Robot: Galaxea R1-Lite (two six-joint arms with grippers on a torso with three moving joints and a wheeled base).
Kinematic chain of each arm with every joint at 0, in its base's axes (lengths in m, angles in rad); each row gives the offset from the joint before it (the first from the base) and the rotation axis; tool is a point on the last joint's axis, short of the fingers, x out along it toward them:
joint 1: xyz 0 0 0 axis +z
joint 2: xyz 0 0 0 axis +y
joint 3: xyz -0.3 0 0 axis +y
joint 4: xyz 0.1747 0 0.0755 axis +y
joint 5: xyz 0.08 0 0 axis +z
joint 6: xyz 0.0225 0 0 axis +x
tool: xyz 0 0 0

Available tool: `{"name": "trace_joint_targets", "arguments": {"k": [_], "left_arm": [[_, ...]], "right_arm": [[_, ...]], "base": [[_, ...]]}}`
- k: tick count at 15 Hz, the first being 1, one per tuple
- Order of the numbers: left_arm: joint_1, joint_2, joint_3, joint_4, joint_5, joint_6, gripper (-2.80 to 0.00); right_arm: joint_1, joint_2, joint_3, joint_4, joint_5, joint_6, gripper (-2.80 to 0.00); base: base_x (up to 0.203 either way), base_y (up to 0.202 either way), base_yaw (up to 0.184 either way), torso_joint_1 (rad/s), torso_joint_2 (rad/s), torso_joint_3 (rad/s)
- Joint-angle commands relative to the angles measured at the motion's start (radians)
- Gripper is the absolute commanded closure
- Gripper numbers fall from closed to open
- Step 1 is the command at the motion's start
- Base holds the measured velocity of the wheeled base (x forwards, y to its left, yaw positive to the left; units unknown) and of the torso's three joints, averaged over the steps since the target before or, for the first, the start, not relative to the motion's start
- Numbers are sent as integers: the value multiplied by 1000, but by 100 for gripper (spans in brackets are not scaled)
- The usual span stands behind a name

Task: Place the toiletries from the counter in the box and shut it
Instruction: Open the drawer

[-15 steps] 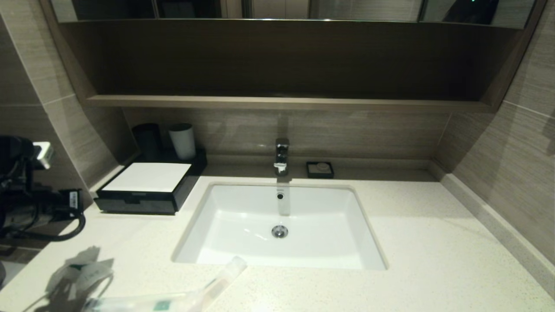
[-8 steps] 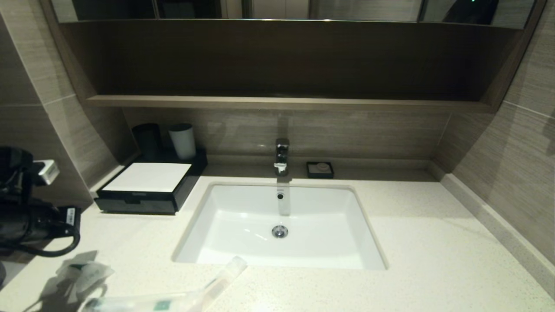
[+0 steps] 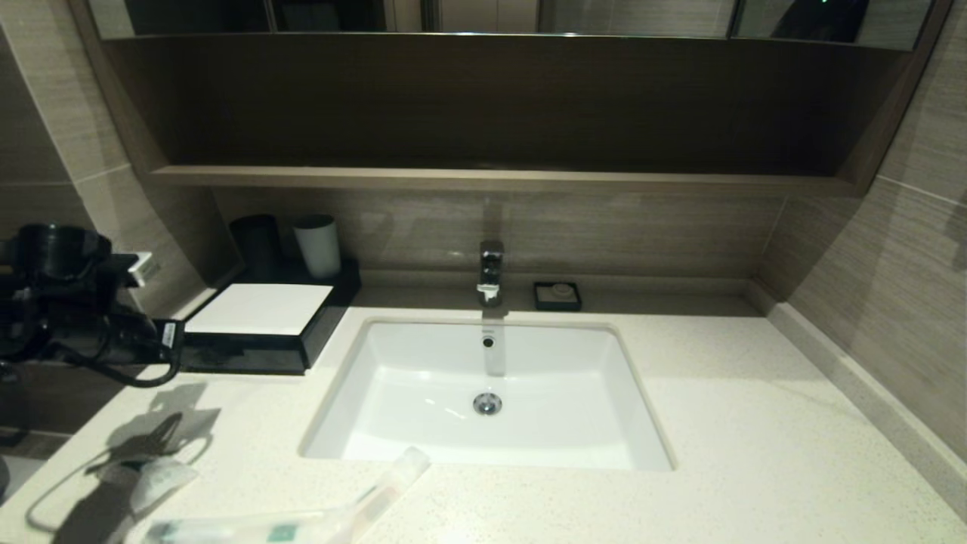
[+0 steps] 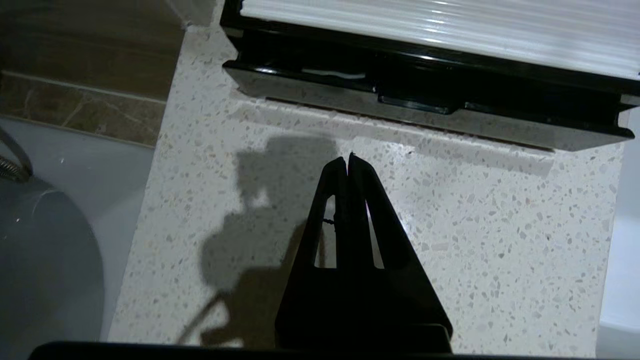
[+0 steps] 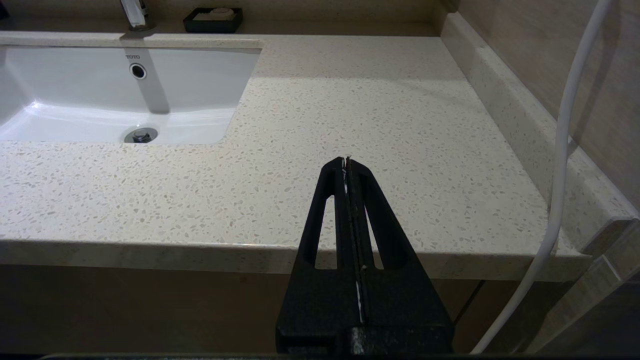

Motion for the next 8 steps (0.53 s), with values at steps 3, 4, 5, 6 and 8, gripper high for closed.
{"name": "trace_joint_targets", "arguments": {"k": [3,4,5,6,8], "left_arm": [[-9,71,-23,4,-12,18,0],[-8,74,-22,7,-30,27,0],[-9,77,-22,7,-44,32,0],[-8,81,-26,7,-60,35,0],[-10,81,-39,7,-68,35,0]], "right_arm": [[0,-2,1,0,0,0,0],[0,0,0,0,0,0,0],[0,-1,0,0,0,0,0],[0,-2,-1,0,0,0,0],[0,0,1,0,0,0,0]], "base": [[0,0,0,0,0,0],[0,0,0,0,0,0],[0,0,0,0,0,0],[0,0,0,0,0,0],[0,0,0,0,0,0]]}}
